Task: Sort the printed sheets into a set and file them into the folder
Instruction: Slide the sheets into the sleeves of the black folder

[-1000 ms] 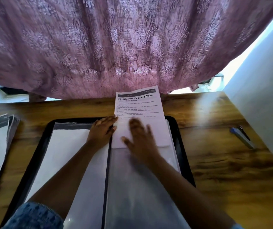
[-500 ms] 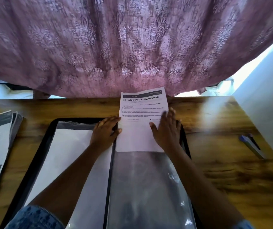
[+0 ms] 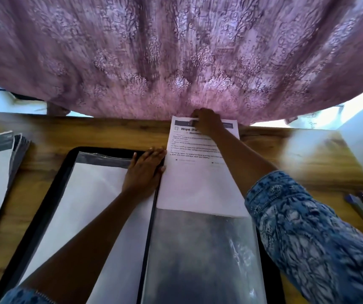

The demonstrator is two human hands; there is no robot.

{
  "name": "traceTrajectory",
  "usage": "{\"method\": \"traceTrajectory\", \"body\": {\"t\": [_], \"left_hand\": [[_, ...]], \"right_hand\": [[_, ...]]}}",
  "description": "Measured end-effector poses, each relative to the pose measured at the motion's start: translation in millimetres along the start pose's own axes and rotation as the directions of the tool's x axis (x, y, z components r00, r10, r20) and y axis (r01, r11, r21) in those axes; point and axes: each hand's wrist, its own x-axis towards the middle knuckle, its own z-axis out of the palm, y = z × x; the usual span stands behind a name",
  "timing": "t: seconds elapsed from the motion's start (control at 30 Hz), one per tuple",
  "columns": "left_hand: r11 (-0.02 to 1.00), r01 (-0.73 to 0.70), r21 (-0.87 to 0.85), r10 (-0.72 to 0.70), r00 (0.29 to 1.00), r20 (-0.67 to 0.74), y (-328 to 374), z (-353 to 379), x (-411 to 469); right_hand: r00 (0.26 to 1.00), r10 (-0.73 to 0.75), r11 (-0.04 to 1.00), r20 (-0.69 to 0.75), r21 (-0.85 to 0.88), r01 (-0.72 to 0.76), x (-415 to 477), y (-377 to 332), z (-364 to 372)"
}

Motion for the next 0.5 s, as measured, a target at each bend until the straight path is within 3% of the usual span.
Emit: {"method": "traceTrajectory", "body": {"t": [0.1, 0.2, 0.4, 0.5], "left_hand": [[1.000, -0.008, 0.011, 0.008, 1.000, -0.024, -3, 3, -1], [0.999, -0.016, 0.028, 0.016, 0.999, -0.031, -5, 5, -1], [1.000, 0.006, 0.018, -0.007, 1.000, 0.016, -2, 1, -2], [1.000, 0.017, 0.003, -0.017, 1.000, 0.025, 1, -2, 0]], "right_hand": [[0.996, -0.043, 0.994, 0.074, 0.108, 0.035, 3, 2, -14], [0.959, -0.112, 0.978, 0.260, 0.201, 0.060, -7, -2, -31], [0.774, -0.192, 0.972, 0.604, 0.228, 0.063, -36, -16, -46], [0.712, -0.187, 0.973, 0.677, 0.229, 0.038, -45, -21, -39]]}}
